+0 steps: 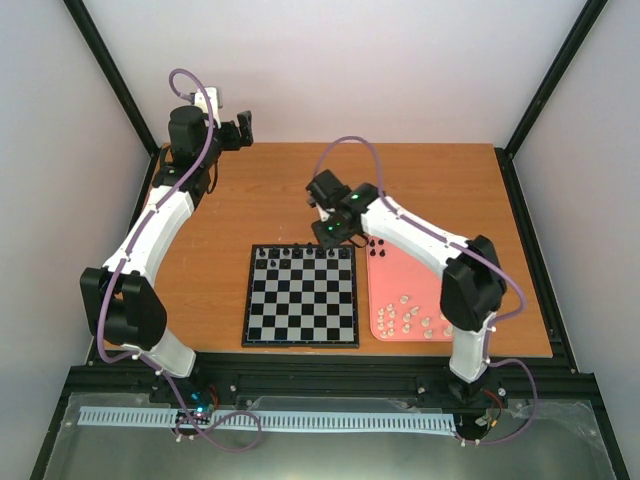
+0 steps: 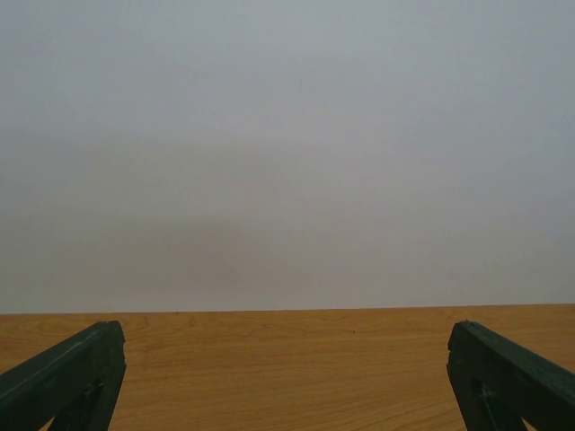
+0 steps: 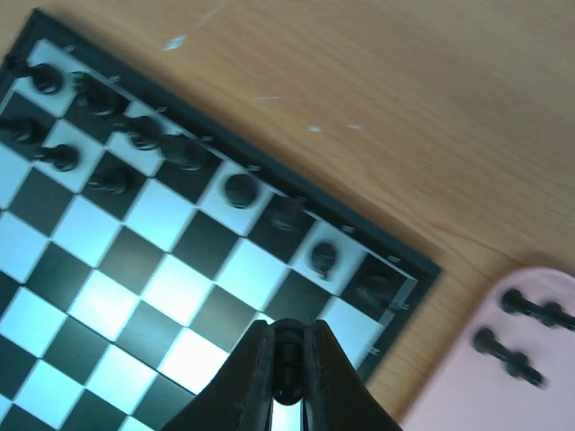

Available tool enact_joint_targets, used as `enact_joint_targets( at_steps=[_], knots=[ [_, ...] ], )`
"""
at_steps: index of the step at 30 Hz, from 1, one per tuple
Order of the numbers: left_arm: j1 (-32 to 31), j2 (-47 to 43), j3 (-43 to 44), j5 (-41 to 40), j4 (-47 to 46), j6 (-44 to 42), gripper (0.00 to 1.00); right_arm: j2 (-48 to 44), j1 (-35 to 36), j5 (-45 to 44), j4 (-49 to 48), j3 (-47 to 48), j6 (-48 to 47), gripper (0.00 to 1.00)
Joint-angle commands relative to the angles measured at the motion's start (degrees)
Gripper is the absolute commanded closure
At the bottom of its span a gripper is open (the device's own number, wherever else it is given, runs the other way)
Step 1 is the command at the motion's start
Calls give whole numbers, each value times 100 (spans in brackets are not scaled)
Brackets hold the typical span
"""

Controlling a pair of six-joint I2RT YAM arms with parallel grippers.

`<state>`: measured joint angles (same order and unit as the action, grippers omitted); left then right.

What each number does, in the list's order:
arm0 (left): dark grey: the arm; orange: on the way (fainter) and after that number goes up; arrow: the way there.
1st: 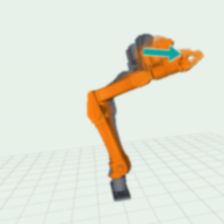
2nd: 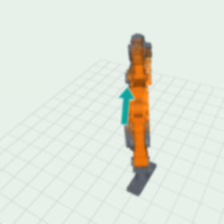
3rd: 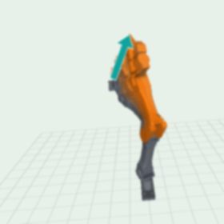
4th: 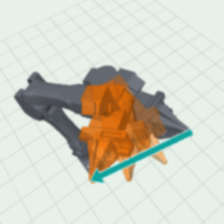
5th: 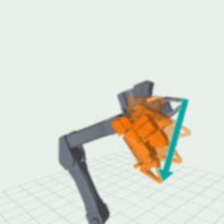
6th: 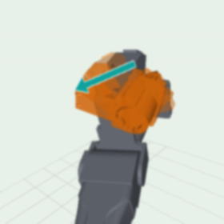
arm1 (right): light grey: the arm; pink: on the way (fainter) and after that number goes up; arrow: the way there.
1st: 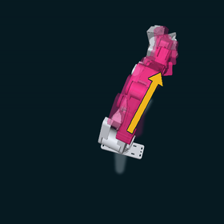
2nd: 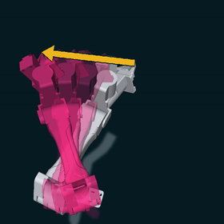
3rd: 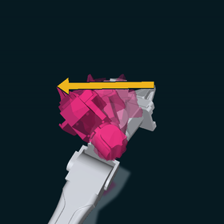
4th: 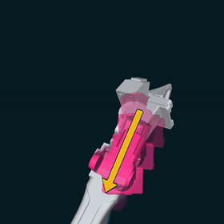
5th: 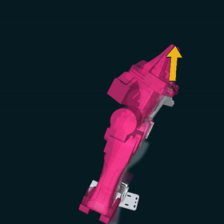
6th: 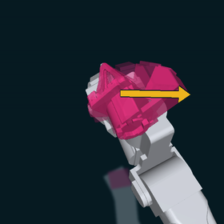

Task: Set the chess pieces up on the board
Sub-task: Place the chess piece on the chessboard.

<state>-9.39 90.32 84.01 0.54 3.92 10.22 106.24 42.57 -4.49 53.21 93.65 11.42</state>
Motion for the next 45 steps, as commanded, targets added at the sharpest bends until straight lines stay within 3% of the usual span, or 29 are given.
enact_joint_targets(
  at_steps=[1, 22, 45],
  knots=[
    [-12, -109, 98, 19, -78, -29, 0, 569, 402, 228, 214, 533, -82, 91],
    [-10, -59, 126, 1, -70, -42, 0, 2091, 761, 955, 329, 1690, -359, 90],
    [-11, -62, 116, -31, -71, -59, 0, 2506, 779, 716, 371, 1866, -448, 89]
  ],
)
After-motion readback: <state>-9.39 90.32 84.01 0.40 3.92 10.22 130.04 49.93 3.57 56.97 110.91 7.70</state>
